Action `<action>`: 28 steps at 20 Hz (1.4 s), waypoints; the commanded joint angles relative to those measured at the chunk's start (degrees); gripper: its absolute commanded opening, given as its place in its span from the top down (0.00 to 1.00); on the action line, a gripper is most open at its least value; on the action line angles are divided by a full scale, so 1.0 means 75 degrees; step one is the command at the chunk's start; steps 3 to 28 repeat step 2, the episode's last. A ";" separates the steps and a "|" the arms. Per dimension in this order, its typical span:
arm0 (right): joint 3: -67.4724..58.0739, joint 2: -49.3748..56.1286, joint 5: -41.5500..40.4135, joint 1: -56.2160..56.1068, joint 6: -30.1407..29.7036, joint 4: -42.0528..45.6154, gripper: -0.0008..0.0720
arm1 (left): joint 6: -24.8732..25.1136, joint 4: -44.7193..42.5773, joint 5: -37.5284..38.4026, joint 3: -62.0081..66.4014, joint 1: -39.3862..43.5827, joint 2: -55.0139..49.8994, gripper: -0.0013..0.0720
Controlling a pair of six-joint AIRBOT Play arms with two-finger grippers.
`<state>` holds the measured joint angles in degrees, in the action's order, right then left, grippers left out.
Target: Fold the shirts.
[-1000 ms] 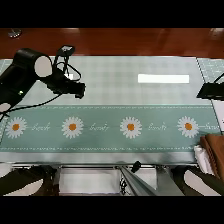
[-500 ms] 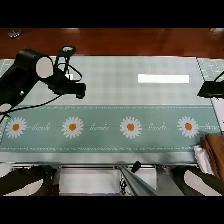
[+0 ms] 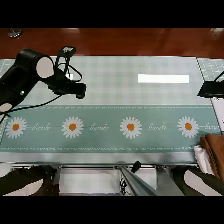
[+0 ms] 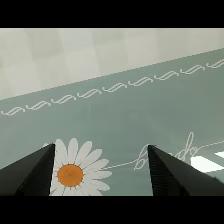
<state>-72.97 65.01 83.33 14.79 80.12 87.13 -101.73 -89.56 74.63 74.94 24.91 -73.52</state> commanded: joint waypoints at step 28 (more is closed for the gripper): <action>-0.0006 0.0006 0.0000 0.0000 0.0000 0.0000 0.15 | 0.0009 0.0000 -0.0003 -0.0003 0.0000 -0.0006 0.01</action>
